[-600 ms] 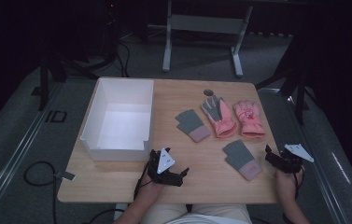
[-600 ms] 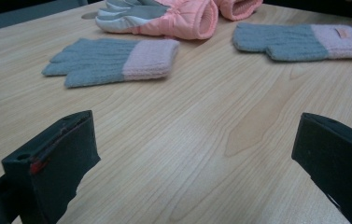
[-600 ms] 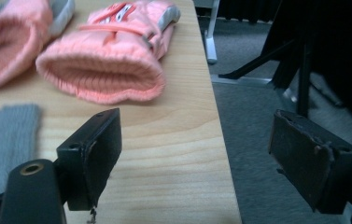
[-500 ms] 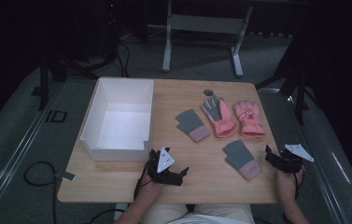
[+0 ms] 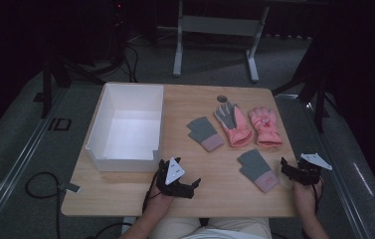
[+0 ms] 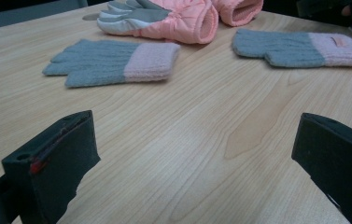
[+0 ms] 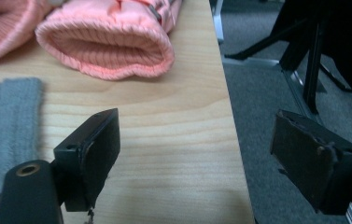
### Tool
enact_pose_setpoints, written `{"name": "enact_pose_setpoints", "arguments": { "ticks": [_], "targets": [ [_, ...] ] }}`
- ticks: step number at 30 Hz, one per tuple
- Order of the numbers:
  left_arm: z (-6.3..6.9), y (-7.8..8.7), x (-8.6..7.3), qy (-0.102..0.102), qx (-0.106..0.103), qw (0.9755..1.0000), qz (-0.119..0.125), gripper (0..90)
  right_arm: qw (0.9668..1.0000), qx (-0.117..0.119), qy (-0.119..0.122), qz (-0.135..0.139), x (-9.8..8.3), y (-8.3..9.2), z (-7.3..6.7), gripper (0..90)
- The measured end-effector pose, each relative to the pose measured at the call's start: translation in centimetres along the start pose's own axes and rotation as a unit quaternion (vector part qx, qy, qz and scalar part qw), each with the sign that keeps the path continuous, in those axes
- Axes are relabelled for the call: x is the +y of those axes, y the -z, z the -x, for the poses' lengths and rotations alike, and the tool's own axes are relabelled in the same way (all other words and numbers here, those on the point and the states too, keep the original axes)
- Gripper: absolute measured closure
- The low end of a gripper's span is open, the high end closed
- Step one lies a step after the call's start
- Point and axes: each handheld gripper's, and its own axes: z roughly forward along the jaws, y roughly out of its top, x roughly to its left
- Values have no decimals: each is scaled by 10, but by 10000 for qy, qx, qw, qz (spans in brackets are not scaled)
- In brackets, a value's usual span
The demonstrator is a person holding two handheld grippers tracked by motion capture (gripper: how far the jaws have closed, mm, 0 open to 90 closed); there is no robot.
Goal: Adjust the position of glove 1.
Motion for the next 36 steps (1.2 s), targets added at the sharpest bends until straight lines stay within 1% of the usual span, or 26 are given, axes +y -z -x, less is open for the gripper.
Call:
{"name": "enact_pose_setpoints", "arguments": {
  "ticks": [4,10,15,18,19,21,22,25,26,27,29,31,32,34,35,36],
  "targets": [
    [0,0,0,20,9,10000,-2,0,9999,-4,46,-150,0,-1,-2,151],
    [0,0,0,28,-16,10000,8,0,9991,236,115,-326,6,-2,1,140],
    [1,0,0,-20,-9,10000,14,0,9976,442,-88,-519,20,-4,8,136],
    [1,0,0,-14,-4,10000,11,0,9971,443,-113,-607,27,-5,11,132],
    [0,0,0,-6,-3,10000,4,0,9968,528,-174,-580,37,-6,12,131],
    [0,0,0,-7,-7,10000,4,0,9967,545,-176,-576,40,-6,12,132],
    [1,0,0,-9,-2,10000,7,0,9966,578,-169,-564,45,-5,11,131],
    [1,0,0,-31,22,10000,12,0,9963,697,-22,-501,63,-4,5,132],
    [1,0,0,-31,22,10000,12,0,9963,697,-22,-501,63,-4,5,132],
    [1,0,0,-40,23,10000,14,0,9964,725,31,-436,72,-4,2,131],
    [1,0,0,-35,9,10000,4,0,9965,735,36,-399,75,-3,0,131],
    [0,0,0,4,-18,10000,11,0,9973,685,93,-247,88,-3,-8,129],
    [0,0,0,4,-18,10000,11,0,9973,685,93,-247,88,-3,-8,129],
    [0,0,0,-2,-21,10000,10,0,9973,699,127,-161,95,-2,-14,129],
    [1,0,0,-28,8,10000,6,0,9964,830,93,-134,102,-1,-19,136],
    [1,0,0,-28,8,10000,6,0,9964,830,93,-134,102,-1,-19,136]
  ]
}}
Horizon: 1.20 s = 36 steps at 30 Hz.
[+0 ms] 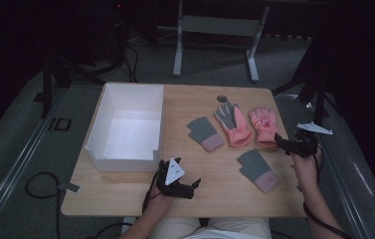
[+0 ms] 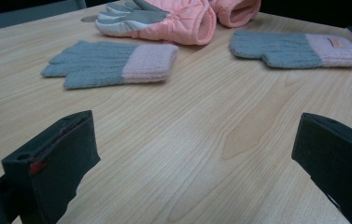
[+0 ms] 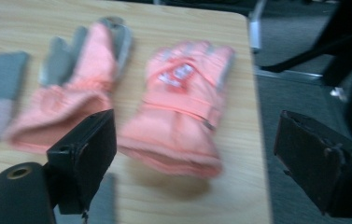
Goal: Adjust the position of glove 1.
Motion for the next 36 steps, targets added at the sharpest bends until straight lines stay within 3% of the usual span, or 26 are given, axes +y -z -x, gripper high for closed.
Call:
{"name": "enact_pose_setpoints", "arguments": {
  "ticks": [1,4,5,12,21,25,28,36],
  "targets": [
    [1,0,0,-31,3,10000,2,0,9997,228,-65,-12,6,-1,-4,138],
    [1,0,0,-42,2,10000,-6,0,9996,261,2,-49,10,-3,-11,142],
    [1,0,0,-25,-4,10000,-2,0,9987,480,-61,-175,13,-6,-16,141],
    [2,0,0,-67,30,10000,-7,0,9965,802,-47,-227,25,-13,-36,126],
    [2,-1,0,-58,24,10000,-10,0,9928,1158,258,-134,43,-23,-70,128],
    [1,0,0,-45,0,10000,-11,0,9893,1398,423,-22,53,-28,-88,143],
    [1,0,0,-40,-7,10000,-14,0,9883,1439,494,53,58,-30,-95,156],
    [1,0,0,-52,0,10000,-9,0,9805,1799,781,120,69,-43,-128,231]
  ]
}}
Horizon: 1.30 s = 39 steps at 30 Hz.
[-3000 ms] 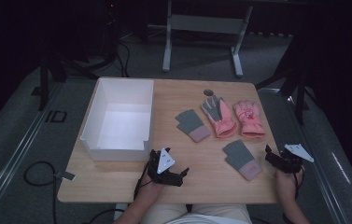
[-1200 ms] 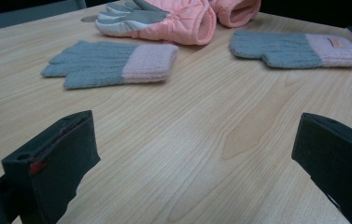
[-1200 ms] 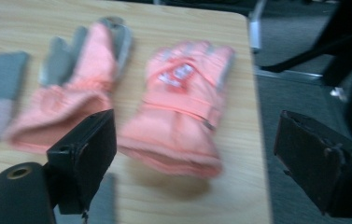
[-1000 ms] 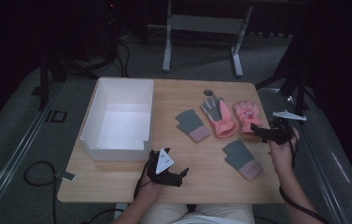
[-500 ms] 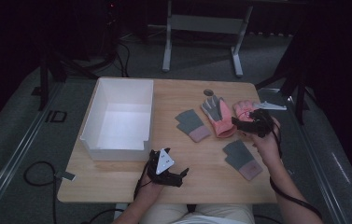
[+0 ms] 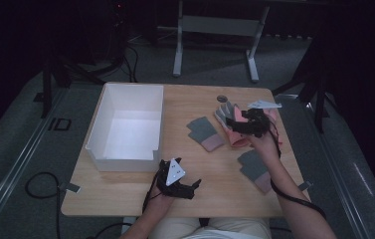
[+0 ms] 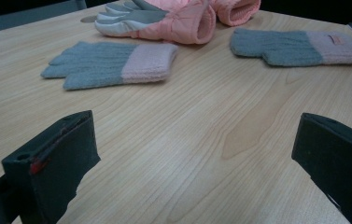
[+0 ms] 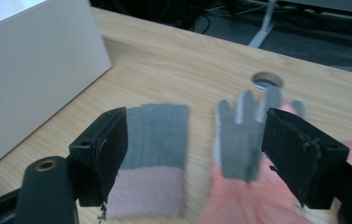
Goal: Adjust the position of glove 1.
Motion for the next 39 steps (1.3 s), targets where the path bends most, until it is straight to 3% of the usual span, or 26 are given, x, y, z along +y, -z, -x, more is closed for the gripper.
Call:
{"name": "enact_pose_setpoints", "arguments": {
  "ticks": [2,3,13,15,18,19,24,25,32,39],
  "targets": [
    [0,0,0,-9,8,10000,4,0,9999,124,46,-69,1,-9,-6,267],
    [1,0,0,-17,9,10000,6,0,9997,115,125,-166,1,-19,-12,341],
    [1,0,0,-23,14,10000,4,0,9968,236,441,-618,-7,-63,-27,410],
    [0,0,0,-19,11,10000,0,0,9935,318,528,-955,-12,-78,-27,467],
    [-1,0,0,21,-10,10000,-7,0,9920,360,518,-1095,-15,-86,-26,490],
    [-1,0,0,28,-9,10000,-8,0,9895,369,569,-1275,-19,-98,-26,520],
    [0,0,0,6,-9,10000,-3,0,9876,402,699,-1349,-22,-112,-28,541],
    [0,0,0,6,-6,10000,-6,0,9847,470,910,-1413,-24,-121,-31,550],
    [-1,0,0,27,-21,10000,2,0,9801,391,1075,-1625,-30,-141,-32,577],
    [0,0,0,0,-9,10000,8,0,9813,351,921,-1650,-30,-146,-32,599]
  ]
}}
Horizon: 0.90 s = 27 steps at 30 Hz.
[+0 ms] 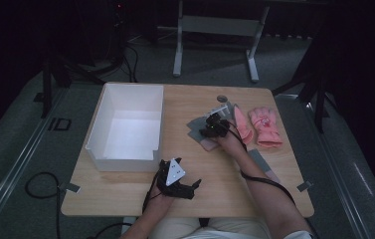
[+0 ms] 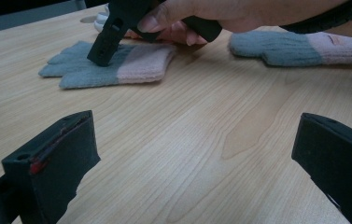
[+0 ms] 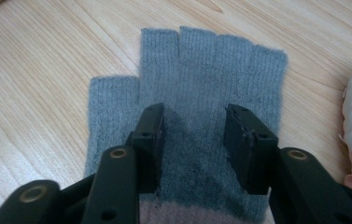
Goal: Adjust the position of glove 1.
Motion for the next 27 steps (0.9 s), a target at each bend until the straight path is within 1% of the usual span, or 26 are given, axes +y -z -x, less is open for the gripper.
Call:
{"name": "enact_pose_setpoints", "arguments": {
  "ticks": [2,3,5,7,8,10,12,13,15,16,18,21,23,24,25,27],
  "targets": [
    [0,0,0,-10,13,10000,-7,0,10000,13,-81,8,0,0,0,637],
    [0,0,0,-9,16,10000,-7,0,10000,4,-82,3,0,0,-1,654],
    [0,0,0,-6,17,10000,-6,0,10000,-59,-53,-29,1,0,-3,669],
    [0,0,0,-6,13,10000,-9,0,9999,-118,21,-93,4,0,-6,720],
    [0,0,0,3,10,10000,-9,0,9999,-120,16,-112,4,0,-7,746],
    [0,0,0,21,2,10000,-7,0,9998,-42,-156,-154,6,0,-6,814],
    [-1,0,0,23,-9,10000,-9,0,9990,100,-372,-238,8,2,-4,833],
    [-1,0,0,29,-6,10000,-11,0,9986,152,-431,-267,8,3,-4,840],
    [-1,0,0,33,0,10000,-10,0,9984,190,-423,-325,9,6,-4,845],
    [-1,0,0,30,-2,10000,-8,0,9981,206,-474,-324,9,8,-4,847],
    [0,0,0,22,-7,10000,6,0,9982,210,-513,-240,10,16,-4,848],
    [0,0,0,13,3,10000,-5,0,9976,227,-660,-11,10,34,-7,848],
    [0,0,0,14,-2,10000,-1,0,9968,224,-741,178,8,49,-12,848],
    [0,0,0,6,3,10000,-4,0,9969,200,-731,206,7,56,-16,848],
    [0,0,0,15,8,10000,-9,0,9966,143,-751,297,5,63,-19,848],
    [-1,0,0,8,18,10000,-21,0,9954,110,-854,426,1,78,-24,848]
  ]
}}
